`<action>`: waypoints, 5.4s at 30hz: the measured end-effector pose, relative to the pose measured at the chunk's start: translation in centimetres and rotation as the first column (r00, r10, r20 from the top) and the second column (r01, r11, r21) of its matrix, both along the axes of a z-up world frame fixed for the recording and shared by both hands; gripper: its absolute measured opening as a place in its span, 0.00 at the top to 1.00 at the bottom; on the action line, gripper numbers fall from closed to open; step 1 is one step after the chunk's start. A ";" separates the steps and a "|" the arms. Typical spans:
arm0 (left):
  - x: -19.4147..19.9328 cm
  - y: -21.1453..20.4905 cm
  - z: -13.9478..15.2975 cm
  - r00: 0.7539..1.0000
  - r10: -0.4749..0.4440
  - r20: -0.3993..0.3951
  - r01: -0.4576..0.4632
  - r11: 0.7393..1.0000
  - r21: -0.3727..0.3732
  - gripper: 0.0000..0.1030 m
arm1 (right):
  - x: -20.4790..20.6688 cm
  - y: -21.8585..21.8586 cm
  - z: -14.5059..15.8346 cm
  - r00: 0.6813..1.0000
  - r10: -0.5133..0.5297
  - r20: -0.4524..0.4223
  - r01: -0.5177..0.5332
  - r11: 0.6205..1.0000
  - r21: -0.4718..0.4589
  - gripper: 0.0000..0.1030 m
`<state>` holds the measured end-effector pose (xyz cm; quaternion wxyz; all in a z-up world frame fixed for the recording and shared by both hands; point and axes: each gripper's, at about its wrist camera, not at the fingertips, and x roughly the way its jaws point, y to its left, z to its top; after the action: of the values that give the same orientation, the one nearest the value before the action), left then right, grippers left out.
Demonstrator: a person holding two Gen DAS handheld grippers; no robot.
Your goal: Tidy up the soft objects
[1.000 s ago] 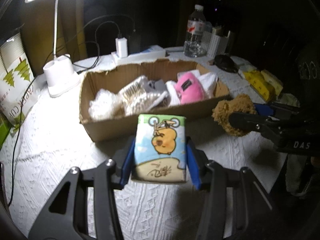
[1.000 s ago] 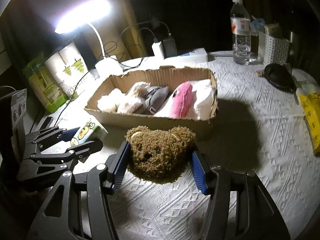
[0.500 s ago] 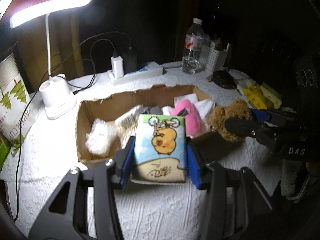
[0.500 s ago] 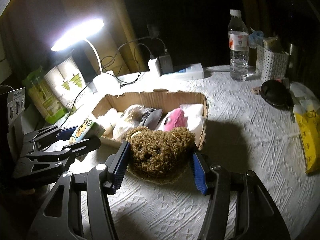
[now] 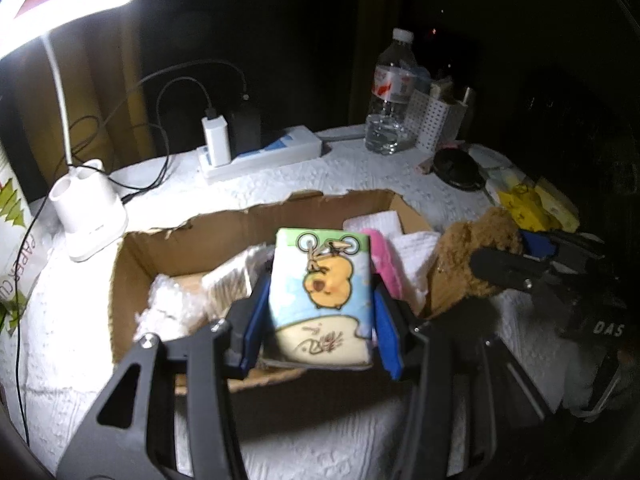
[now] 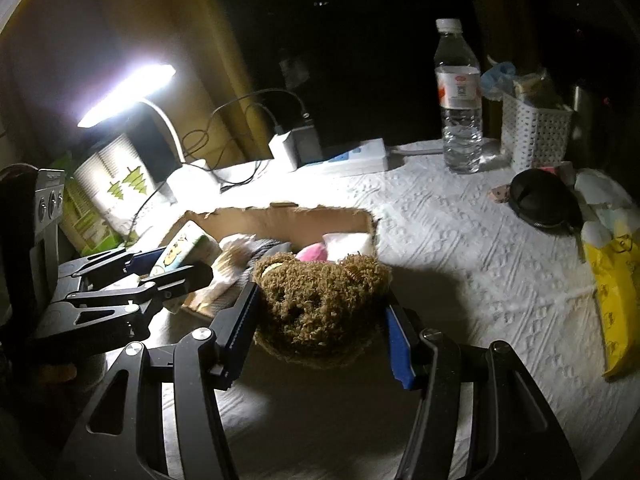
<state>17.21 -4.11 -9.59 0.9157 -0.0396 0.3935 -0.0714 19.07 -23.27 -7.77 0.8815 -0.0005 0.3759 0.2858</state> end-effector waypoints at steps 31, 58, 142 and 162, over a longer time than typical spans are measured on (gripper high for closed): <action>0.5 3.4 -0.8 0.998 0.065 -0.014 -0.066 0.996 -0.053 0.38 | 2.0 3.3 0.1 1.000 0.023 0.000 -0.023 1.000 -0.016 0.41; 0.4 9.2 -1.9 0.987 0.157 -0.020 -0.159 0.983 -0.094 0.38 | 7.2 9.6 -2.9 0.994 0.041 -0.097 -0.042 0.999 -0.009 0.40; -17.0 5.0 13.0 0.927 0.186 0.327 -0.193 0.981 -0.010 0.08 | -14.2 4.3 11.3 0.956 -0.031 0.292 0.051 0.997 -0.060 0.22; -16.5 5.1 13.2 0.924 0.193 0.331 -0.200 0.980 -0.012 0.08 | -13.6 4.4 10.9 0.959 -0.034 0.282 0.054 0.997 -0.062 0.22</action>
<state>0.70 0.98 3.61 0.9715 -0.0564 0.2294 0.0191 5.44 -18.91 3.15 0.9314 -0.0633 0.2568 0.2499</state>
